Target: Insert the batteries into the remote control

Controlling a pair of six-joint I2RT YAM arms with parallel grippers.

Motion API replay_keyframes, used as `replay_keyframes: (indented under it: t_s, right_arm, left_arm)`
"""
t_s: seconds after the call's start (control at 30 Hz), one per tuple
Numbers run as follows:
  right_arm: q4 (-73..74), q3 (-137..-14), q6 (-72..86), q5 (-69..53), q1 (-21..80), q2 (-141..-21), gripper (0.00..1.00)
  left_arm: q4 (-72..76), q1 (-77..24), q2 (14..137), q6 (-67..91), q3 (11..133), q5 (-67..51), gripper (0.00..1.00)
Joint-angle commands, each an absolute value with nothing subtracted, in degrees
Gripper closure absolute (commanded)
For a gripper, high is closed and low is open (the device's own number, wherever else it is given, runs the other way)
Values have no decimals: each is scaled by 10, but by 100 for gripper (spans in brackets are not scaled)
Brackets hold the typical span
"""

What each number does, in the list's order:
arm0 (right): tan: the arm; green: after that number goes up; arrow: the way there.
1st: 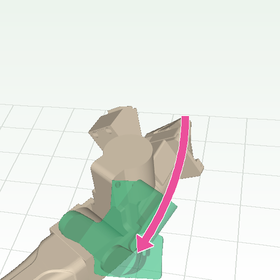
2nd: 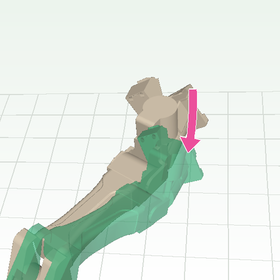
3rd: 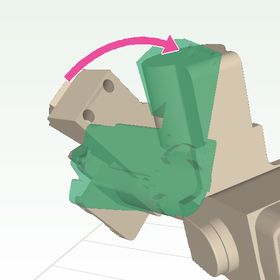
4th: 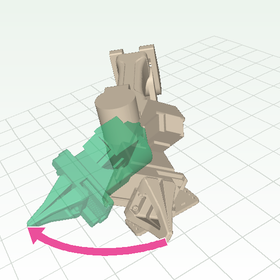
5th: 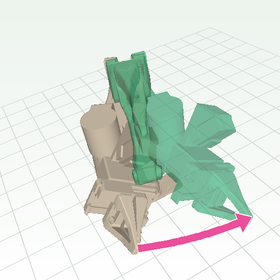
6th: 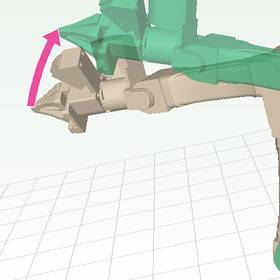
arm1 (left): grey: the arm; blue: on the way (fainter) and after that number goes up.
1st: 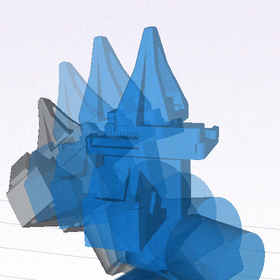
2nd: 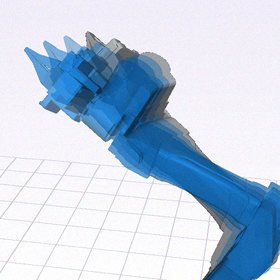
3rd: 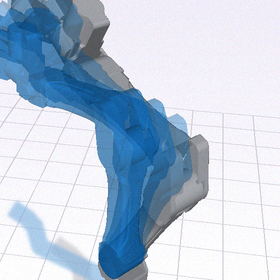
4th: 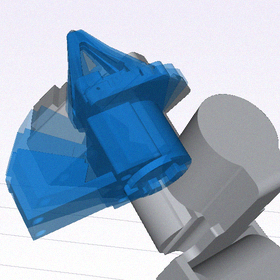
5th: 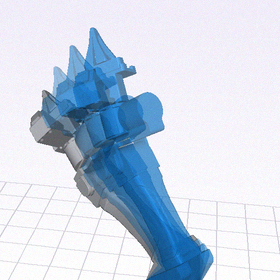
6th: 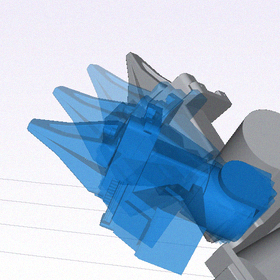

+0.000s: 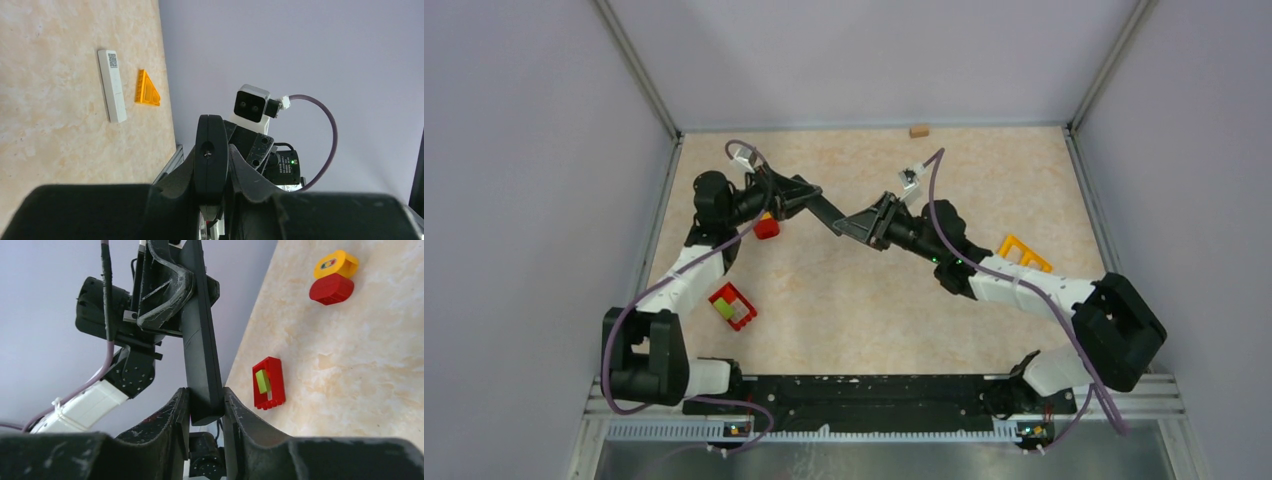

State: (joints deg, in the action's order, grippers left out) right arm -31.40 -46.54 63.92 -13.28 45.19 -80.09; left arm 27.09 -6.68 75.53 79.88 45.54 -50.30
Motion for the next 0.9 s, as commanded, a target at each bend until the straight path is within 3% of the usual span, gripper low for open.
replay_keyframes:
  t_s: [0.0, 0.13, 0.33, 0.37, 0.5, 0.57, 0.7, 0.87]
  right_arm:
    - [-371, -477, 661, -136, 450, -837, 78]
    - [-401, -492, 657, -152, 450, -860, 79]
    - [-380, -525, 536, -191, 426, -856, 66]
    - [-374, -526, 522, -213, 419, -850, 62]
    - [-324, -540, 459, -324, 391, -828, 27]
    - [-296, -544, 414, -352, 389, -814, 16]
    - [-302, -542, 377, -448, 389, -808, 15]
    - [-318, -558, 382, -505, 391, -834, 29]
  left_arm:
    - [372, -78, 730, 857, 451, -539, 100]
    - [369, -91, 720, 842, 444, -546, 100]
    - [300, -83, 709, 743, 457, -565, 100]
    - [300, -80, 710, 727, 463, -575, 100]
    - [292, -77, 713, 682, 484, -623, 100]
    - [293, -76, 716, 669, 488, -639, 100]
    - [312, -77, 721, 670, 486, -661, 100]
    - [355, -77, 720, 684, 479, -684, 100]
